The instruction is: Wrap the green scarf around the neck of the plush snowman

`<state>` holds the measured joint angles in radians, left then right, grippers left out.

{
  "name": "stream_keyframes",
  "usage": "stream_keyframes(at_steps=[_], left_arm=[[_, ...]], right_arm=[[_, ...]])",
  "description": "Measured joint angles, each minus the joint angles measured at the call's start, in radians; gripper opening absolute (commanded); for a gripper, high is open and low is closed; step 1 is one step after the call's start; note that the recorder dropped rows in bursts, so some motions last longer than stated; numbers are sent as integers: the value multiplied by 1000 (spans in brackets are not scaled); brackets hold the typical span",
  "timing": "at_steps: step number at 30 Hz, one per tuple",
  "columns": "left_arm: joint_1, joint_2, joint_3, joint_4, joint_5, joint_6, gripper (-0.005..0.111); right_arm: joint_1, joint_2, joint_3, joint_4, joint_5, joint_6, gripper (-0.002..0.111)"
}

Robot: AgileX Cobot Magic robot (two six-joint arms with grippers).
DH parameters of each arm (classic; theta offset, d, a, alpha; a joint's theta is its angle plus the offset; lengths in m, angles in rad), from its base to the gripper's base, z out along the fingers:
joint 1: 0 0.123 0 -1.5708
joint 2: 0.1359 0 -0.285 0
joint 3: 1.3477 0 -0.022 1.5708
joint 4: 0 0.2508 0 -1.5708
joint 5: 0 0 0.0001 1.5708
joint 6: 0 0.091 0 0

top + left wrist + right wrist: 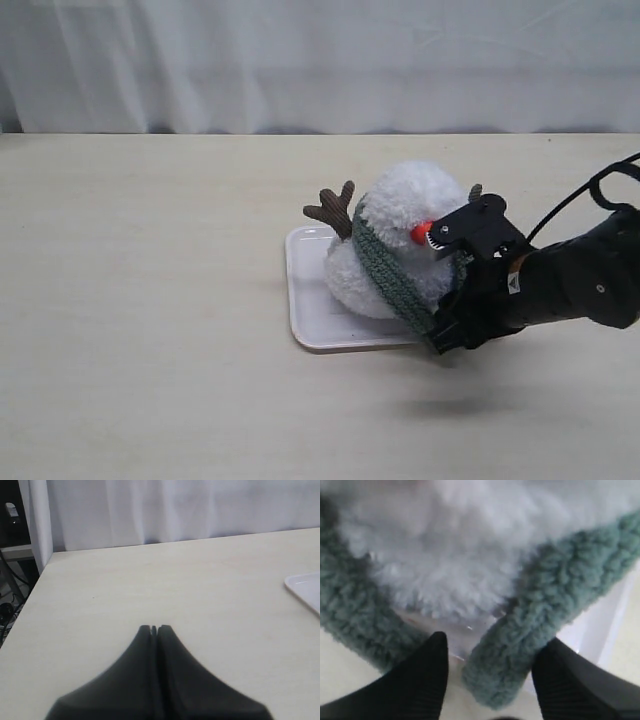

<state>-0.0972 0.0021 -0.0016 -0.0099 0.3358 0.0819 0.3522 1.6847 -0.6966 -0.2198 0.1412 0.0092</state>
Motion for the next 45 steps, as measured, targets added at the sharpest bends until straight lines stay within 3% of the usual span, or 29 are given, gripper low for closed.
stream_keyframes(at_steps=[8,15,24,32,39,41,45], left_arm=[[0,0,0,0,0,0,0],[0,0,0,0,0,0,0],[0,0,0,0,0,0,0],[0,0,0,0,0,0,0],[0,0,0,0,0,0,0],[0,0,0,0,0,0,0],[0,0,0,0,0,0,0]], right_arm=[[0,40,0,0,-12,0,4],[0,-13,0,20,15,2,4],[0,-88,-27,138,211,-9,4],[-2,-93,-124,499,392,-291,4],[-2,-88,-126,760,418,-511,4],[-2,-72,-126,786,418,-535,9],[-2,-29,-126,803,410,-548,33]])
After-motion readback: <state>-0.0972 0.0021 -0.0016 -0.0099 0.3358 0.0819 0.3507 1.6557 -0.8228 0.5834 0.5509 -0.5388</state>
